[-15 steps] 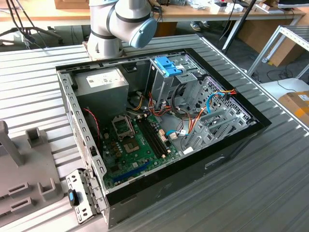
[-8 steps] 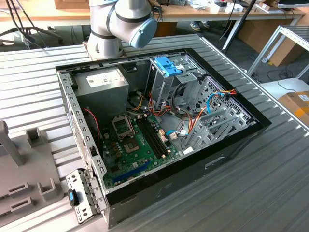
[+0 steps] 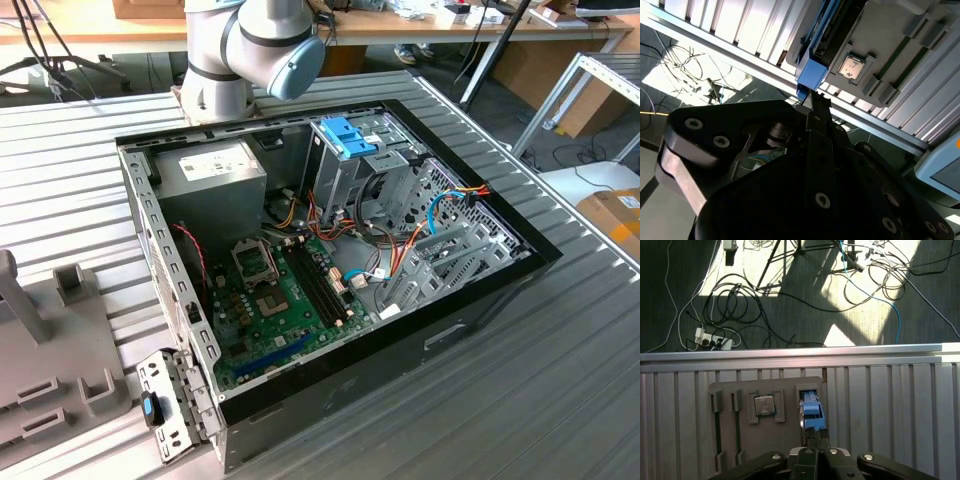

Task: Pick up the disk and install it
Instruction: 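Pick up the disk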

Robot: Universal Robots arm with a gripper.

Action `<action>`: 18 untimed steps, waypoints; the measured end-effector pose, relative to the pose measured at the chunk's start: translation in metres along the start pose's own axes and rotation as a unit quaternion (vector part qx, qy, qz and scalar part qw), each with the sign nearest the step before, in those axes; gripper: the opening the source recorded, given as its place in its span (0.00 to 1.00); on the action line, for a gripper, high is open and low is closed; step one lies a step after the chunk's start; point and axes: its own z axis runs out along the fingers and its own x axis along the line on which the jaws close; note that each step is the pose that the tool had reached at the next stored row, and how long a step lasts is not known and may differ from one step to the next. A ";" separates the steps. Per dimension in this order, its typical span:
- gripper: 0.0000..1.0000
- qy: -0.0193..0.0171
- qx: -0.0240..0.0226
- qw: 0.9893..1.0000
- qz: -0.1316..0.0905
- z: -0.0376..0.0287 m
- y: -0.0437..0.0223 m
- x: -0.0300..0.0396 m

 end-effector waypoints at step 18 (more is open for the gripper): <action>0.60 -0.004 0.000 1.000 0.000 0.0111 -0.0003 -0.0004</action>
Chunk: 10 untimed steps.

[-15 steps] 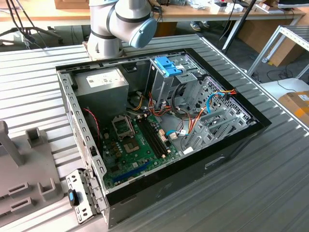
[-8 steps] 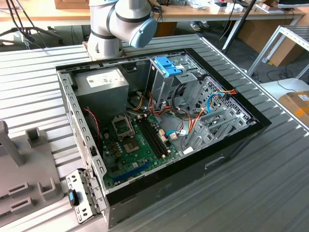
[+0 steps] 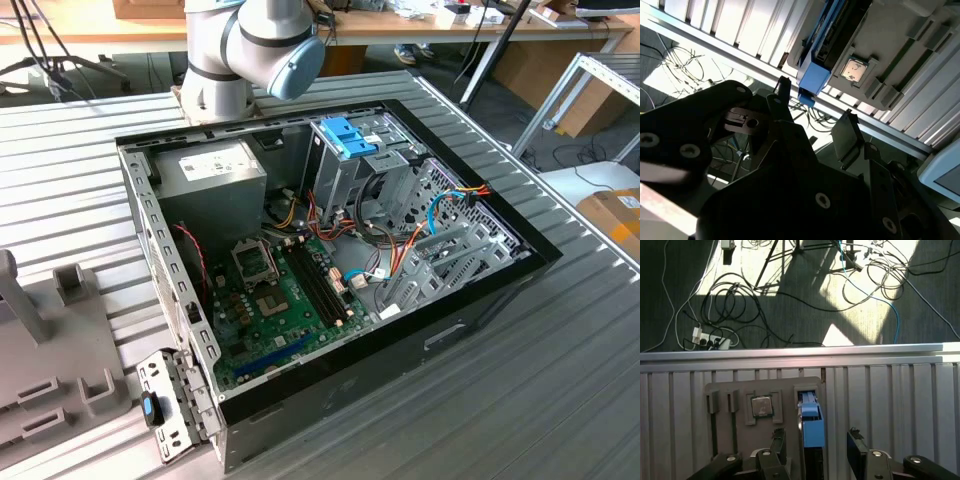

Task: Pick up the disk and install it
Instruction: 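Pick up the disk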

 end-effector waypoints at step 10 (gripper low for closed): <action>0.60 0.000 0.000 1.000 0.000 0.0234 -0.0007 -0.0006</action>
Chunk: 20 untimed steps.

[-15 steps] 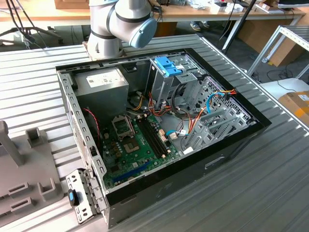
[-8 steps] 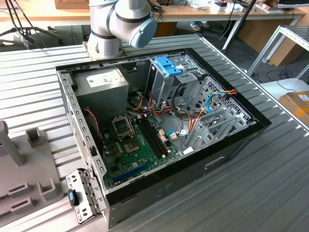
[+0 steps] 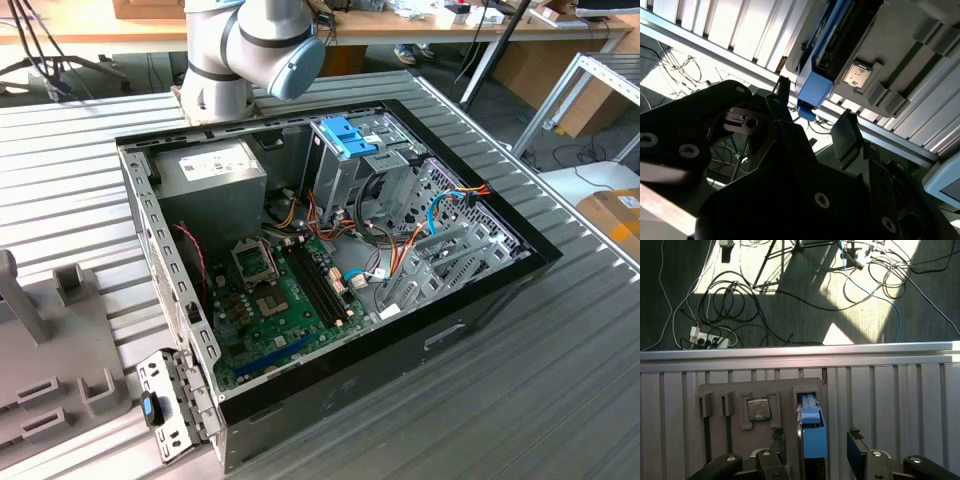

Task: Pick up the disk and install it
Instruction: 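Pick up the disk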

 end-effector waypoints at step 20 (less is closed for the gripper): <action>0.60 0.000 -0.001 1.000 0.000 0.0241 -0.0071 -0.0011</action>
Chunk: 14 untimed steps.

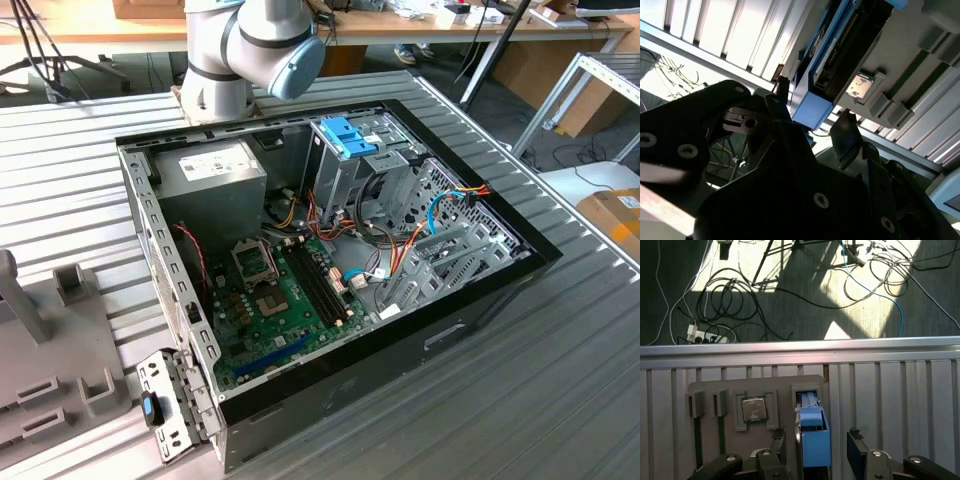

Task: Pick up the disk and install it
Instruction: 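Pick up the disk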

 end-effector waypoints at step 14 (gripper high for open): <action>0.60 0.000 0.000 1.000 0.000 0.0114 -0.0024 0.0014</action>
